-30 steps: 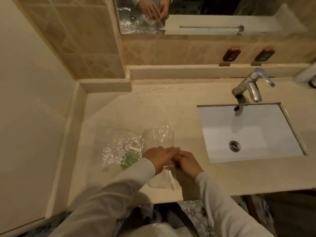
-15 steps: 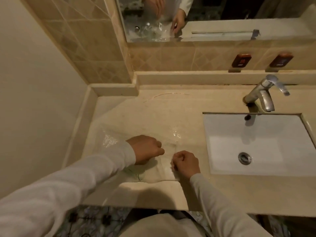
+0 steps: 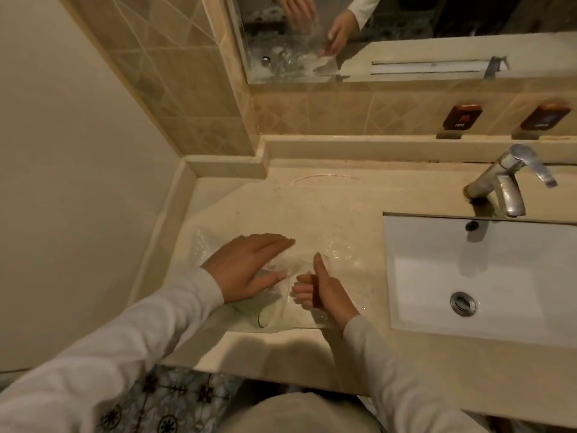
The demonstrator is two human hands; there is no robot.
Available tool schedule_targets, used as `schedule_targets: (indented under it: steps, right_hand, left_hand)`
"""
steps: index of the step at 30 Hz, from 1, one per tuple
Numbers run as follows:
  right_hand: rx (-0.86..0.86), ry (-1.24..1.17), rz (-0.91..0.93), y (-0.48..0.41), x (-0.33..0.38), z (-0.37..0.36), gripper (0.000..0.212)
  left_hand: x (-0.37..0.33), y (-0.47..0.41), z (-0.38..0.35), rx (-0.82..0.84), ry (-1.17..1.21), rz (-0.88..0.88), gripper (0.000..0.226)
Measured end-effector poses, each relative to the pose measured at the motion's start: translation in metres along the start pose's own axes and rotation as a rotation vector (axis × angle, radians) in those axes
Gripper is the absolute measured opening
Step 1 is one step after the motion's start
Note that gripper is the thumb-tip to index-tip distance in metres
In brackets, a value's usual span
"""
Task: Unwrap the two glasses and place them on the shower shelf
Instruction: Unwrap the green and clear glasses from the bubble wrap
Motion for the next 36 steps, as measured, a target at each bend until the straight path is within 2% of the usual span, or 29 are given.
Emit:
schedule_targets:
  steps: [2, 4, 7, 8, 9, 10, 12, 14, 15, 16, 18, 20, 22, 24, 26, 29, 33, 36]
  right_hand:
    - [0.061, -0.016, -0.005, -0.003, 0.012, -0.014, 0.047]
    - [0.08, 0.034, 0.033, -0.003, 0.02, -0.02, 0.036]
    - [0.084, -0.06, 0.16, 0.004, 0.033, -0.026, 0.015]
    - [0.063, -0.089, 0.203, 0.007, 0.037, -0.024, 0.018]
    - [0.05, -0.094, 0.231, 0.01, 0.037, -0.023, 0.03]
    - [0.051, -0.023, 0.241, 0.014, 0.036, -0.022, 0.049]
    - [0.067, 0.338, 0.225, 0.026, 0.028, -0.021, 0.082]
    - [0.08, 0.729, 0.178, 0.034, 0.009, -0.018, 0.096]
    - [0.087, 0.835, 0.156, 0.037, 0.0, -0.016, 0.098]
    - [0.08, 0.872, 0.136, 0.041, -0.007, -0.014, 0.096]
    - [0.016, 0.833, 0.14, 0.048, -0.013, -0.008, 0.071]
    - [-0.074, 0.869, 0.162, 0.055, -0.012, -0.006, 0.043]
    - [-0.143, 0.905, 0.184, 0.063, -0.011, -0.01, 0.028]
    - [-0.204, 0.838, 0.216, 0.071, -0.008, -0.014, 0.025]
    - [-0.244, 0.793, 0.245, 0.075, -0.006, -0.018, 0.023]
    - [-0.296, 0.771, 0.246, 0.08, -0.011, -0.018, 0.02]
    - [-0.338, 0.779, 0.201, 0.086, -0.021, -0.016, 0.036]
    - [-0.358, 0.789, 0.192, 0.086, -0.026, -0.013, 0.033]
  left_hand:
    - [0.036, 0.021, -0.025, 0.081, 0.089, 0.199, 0.094]
    - [0.06, 0.044, -0.061, 0.222, 0.101, 0.306, 0.121]
    - [0.08, 0.071, -0.104, 0.345, 0.107, 0.388, 0.138]
    - [0.085, 0.075, -0.112, 0.347, 0.133, 0.414, 0.139]
    - [0.088, 0.077, -0.116, 0.34, 0.167, 0.435, 0.139]
    - [0.09, 0.078, -0.118, 0.325, 0.198, 0.448, 0.136]
    - [0.094, 0.074, -0.113, 0.248, 0.248, 0.447, 0.116]
    - [0.1, 0.063, -0.093, 0.101, 0.319, 0.438, 0.082]
    - [0.106, 0.053, -0.082, 0.038, 0.347, 0.442, 0.068]
    - [0.112, 0.04, -0.073, 0.006, 0.366, 0.447, 0.058]
    - [0.119, 0.01, -0.065, 0.068, 0.414, 0.427, 0.042]
    - [0.115, -0.023, -0.069, 0.242, 0.462, 0.382, 0.039]
    - [0.104, -0.051, -0.08, 0.433, 0.469, 0.328, 0.041]
    - [0.09, -0.069, -0.091, 0.577, 0.498, 0.271, 0.041]
    - [0.079, -0.079, -0.098, 0.64, 0.541, 0.239, 0.039]
    - [0.072, -0.087, -0.105, 0.673, 0.478, 0.173, 0.042]
    - [0.07, -0.097, -0.106, 0.636, 0.464, 0.157, 0.038]
    - [0.066, -0.091, -0.115, 0.774, 0.554, 0.17, 0.058]
Point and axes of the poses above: each hand's wrist, its own y-axis away from the middle knuckle, its own z-axis out of the back of the hand, x = y × z, the point moved 10 cm from there along -y, towards the middle knuckle, and after that the axes turned 6 degrees about x, right-handed, at the moved point
